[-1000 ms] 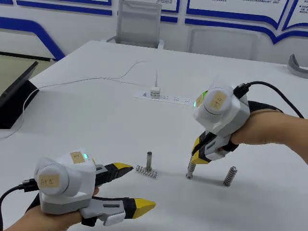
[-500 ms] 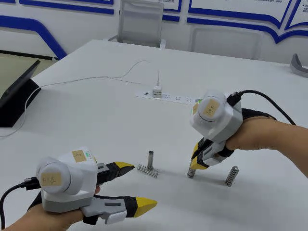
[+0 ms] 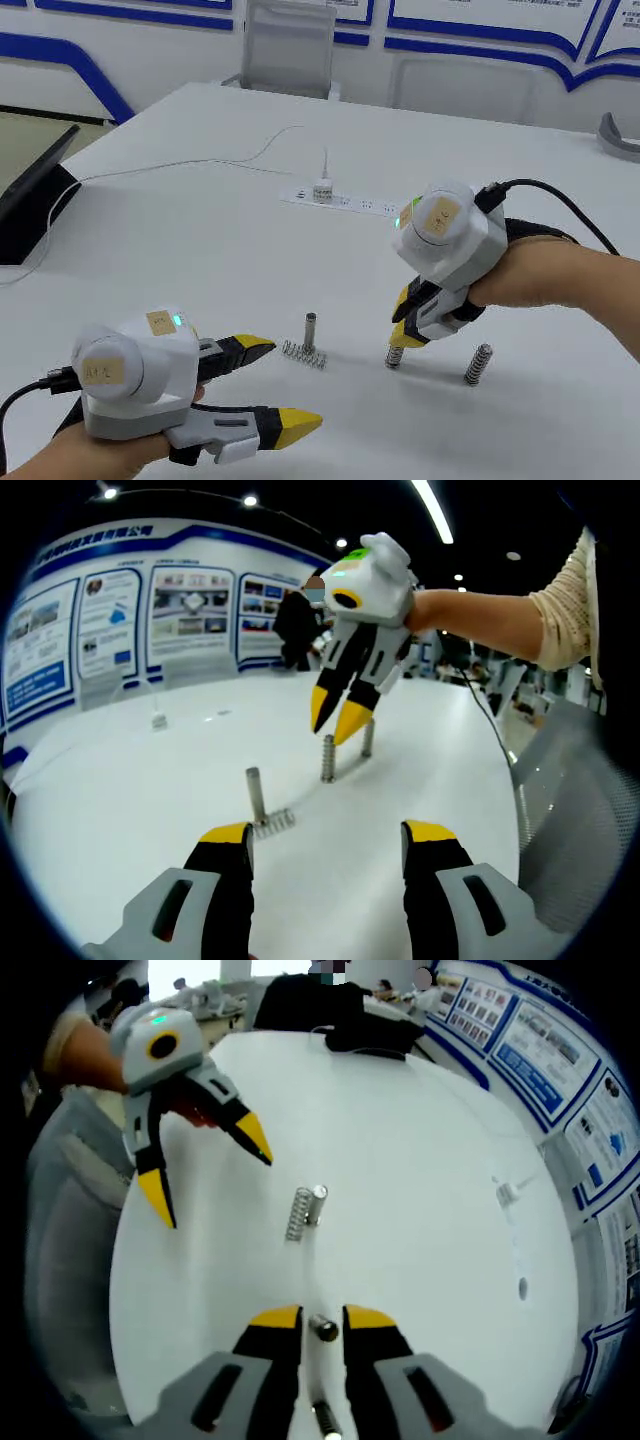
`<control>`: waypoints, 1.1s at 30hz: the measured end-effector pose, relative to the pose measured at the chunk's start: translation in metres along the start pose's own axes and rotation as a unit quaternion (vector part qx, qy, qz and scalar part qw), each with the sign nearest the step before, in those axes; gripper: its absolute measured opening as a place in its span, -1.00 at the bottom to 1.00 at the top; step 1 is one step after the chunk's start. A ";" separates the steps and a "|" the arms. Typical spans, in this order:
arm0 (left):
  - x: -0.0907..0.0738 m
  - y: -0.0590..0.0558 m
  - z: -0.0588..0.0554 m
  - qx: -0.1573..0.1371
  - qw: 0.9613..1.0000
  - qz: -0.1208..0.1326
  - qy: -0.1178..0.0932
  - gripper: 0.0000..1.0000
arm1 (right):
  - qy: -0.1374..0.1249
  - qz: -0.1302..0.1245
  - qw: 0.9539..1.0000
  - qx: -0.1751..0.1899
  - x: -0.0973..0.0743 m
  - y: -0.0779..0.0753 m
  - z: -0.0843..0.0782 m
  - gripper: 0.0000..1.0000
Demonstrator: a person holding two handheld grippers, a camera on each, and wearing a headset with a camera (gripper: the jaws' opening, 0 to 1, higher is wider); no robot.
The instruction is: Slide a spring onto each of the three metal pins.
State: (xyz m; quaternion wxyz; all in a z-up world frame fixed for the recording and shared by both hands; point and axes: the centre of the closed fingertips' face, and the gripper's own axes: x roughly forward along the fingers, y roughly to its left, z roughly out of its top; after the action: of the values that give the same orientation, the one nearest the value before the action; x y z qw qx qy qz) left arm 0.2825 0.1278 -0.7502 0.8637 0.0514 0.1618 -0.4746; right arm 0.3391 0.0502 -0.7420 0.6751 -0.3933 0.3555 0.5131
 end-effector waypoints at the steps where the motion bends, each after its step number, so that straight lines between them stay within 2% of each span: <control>1: 0.000 0.000 0.000 0.000 1.000 0.000 0.000 0.21 | -0.009 0.001 1.000 0.003 0.000 0.001 0.005 -0.66; 3: 0.000 0.000 0.000 0.000 1.000 0.000 0.000 0.21 | -0.029 0.005 0.999 0.014 0.004 0.004 0.016 -0.66; 7: -0.001 0.000 0.000 0.000 1.000 0.001 0.000 0.21 | -0.046 0.010 0.999 0.025 0.017 0.010 0.028 -0.67; 15: -0.003 0.003 -0.003 -0.003 1.000 0.006 0.000 0.21 | -0.044 0.018 0.998 0.039 0.049 0.020 0.034 -0.68; 22: -0.004 0.006 -0.004 -0.004 1.000 0.007 0.001 0.20 | -0.052 0.017 0.996 0.069 0.063 0.017 0.039 -0.68; 33: -0.006 0.010 -0.004 -0.007 1.000 0.012 0.001 0.20 | -0.033 0.029 0.996 0.084 0.082 0.022 0.036 -0.70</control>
State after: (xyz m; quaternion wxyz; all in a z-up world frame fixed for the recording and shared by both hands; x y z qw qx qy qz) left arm 0.2872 0.1388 -0.7529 0.8693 0.0474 0.1654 -0.4634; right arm 0.3381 0.1198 -0.8020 0.7020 -0.3079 0.3856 0.5135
